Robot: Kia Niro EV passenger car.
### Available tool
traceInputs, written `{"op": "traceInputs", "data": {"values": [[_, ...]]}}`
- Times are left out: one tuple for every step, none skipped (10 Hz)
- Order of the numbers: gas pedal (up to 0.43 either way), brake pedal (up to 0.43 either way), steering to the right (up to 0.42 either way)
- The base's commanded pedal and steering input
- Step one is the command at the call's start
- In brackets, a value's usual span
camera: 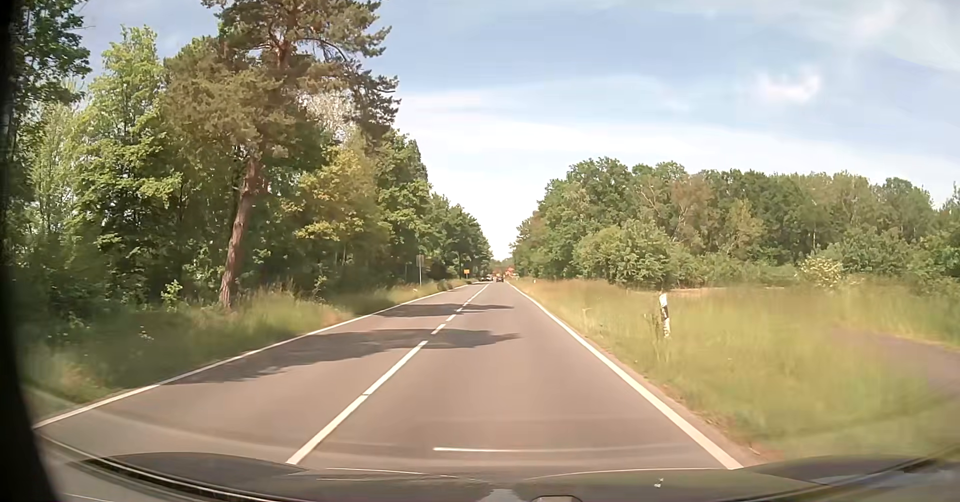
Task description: Follow the waypoints while adhering to traffic rules and regulations
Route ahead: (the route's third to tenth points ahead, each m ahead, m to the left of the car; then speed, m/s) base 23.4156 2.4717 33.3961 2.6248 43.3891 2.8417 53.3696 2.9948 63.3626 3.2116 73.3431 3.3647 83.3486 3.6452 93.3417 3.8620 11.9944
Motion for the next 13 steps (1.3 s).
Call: {"op": "traceInputs", "data": {"values": [[0.260, 0.000, -0.004], [0.228, 0.000, -0.005], [0.220, 0.000, -0.004], [0.220, 0.000, -0.005], [0.220, 0.000, -0.004], [0.220, 0.000, -0.004], [0.220, 0.000, -0.004], [0.220, 0.000, -0.004], [0.220, 0.000, -0.004], [0.220, 0.000, -0.004], [0.220, 0.000, -0.005], [0.220, 0.000, -0.004], [0.220, 0.000, -0.004]]}}
